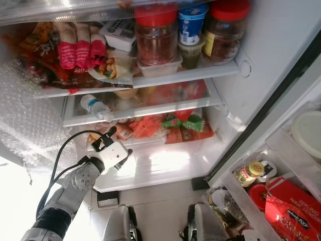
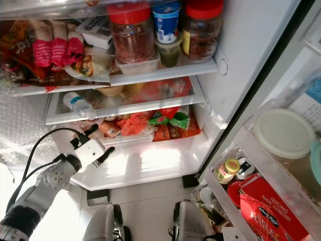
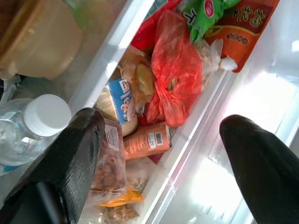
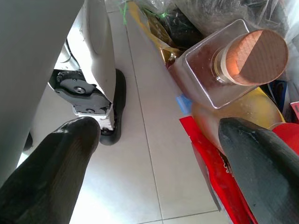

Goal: Restocking fridge

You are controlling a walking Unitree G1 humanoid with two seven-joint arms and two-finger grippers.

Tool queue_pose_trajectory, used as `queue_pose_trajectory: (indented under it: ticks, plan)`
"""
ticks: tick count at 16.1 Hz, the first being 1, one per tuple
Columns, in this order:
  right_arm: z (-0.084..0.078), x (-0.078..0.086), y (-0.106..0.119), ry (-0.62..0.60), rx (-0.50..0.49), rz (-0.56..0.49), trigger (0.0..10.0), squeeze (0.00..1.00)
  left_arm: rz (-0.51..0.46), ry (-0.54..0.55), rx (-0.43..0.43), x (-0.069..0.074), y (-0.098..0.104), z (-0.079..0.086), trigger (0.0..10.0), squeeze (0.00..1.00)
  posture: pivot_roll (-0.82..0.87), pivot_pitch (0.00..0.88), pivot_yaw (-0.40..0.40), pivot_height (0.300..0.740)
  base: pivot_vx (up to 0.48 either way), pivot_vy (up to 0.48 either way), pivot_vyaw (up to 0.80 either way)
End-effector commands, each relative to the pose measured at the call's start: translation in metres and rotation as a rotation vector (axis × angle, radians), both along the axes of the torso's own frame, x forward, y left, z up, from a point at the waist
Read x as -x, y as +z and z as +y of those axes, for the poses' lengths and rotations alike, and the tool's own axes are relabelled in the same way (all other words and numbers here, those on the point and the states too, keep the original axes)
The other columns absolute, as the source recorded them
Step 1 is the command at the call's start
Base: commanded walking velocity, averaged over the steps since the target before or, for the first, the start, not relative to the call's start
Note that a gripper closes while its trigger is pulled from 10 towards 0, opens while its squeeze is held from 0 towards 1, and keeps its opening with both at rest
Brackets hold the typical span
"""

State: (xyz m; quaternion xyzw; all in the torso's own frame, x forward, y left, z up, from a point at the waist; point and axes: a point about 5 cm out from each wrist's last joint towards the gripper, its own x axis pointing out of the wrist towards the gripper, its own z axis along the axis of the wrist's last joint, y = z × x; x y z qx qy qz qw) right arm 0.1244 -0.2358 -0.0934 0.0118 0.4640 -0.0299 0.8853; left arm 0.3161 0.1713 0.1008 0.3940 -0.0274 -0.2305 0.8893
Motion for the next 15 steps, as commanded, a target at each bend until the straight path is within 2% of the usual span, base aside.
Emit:
queue_pose_trajectory:
  ticks: [1, 5, 7, 10, 12, 15]
  plan:
    - [0.000, 0.008, -0.003, -0.018, -0.005, 0.027, 10.0, 0.00, 0.015, -0.023, -0.016, 0.005, -0.001, 0.000, 10.0, 0.00, -0.05, 0.196, 0.032, 0.630, 0.000, 0.000, 0.00]
    - [0.000, 0.007, -0.002, -0.016, -0.007, 0.022, 10.0, 0.00, 0.061, 0.049, -0.050, 0.001, -0.011, 0.010, 10.0, 0.00, -0.05, 0.199, 0.031, 0.630, 0.000, 0.000, 0.00]
    - [0.000, 0.006, -0.002, -0.019, -0.007, 0.019, 10.0, 0.00, 0.064, 0.050, -0.052, -0.007, -0.011, 0.002, 10.0, 0.00, -0.06, 0.201, 0.031, 0.630, 0.000, 0.000, 0.00]
    - [0.000, 0.006, -0.002, -0.019, -0.005, 0.017, 10.0, 0.00, 0.030, 0.100, -0.082, -0.021, -0.005, 0.000, 10.0, 0.00, -0.06, 0.203, 0.029, 0.630, 0.000, 0.000, 0.00]
    - [0.001, 0.006, -0.002, -0.022, -0.008, 0.017, 10.0, 0.00, -0.039, 0.195, -0.113, -0.035, 0.007, 0.006, 10.0, 0.00, -0.07, 0.203, 0.033, 0.630, 0.000, 0.000, 0.00]
    - [0.002, 0.006, -0.003, -0.025, -0.009, 0.018, 10.0, 0.00, -0.069, 0.338, -0.162, -0.043, 0.015, 0.028, 10.0, 0.00, -0.07, 0.204, 0.034, 0.630, 0.000, 0.000, 0.00]
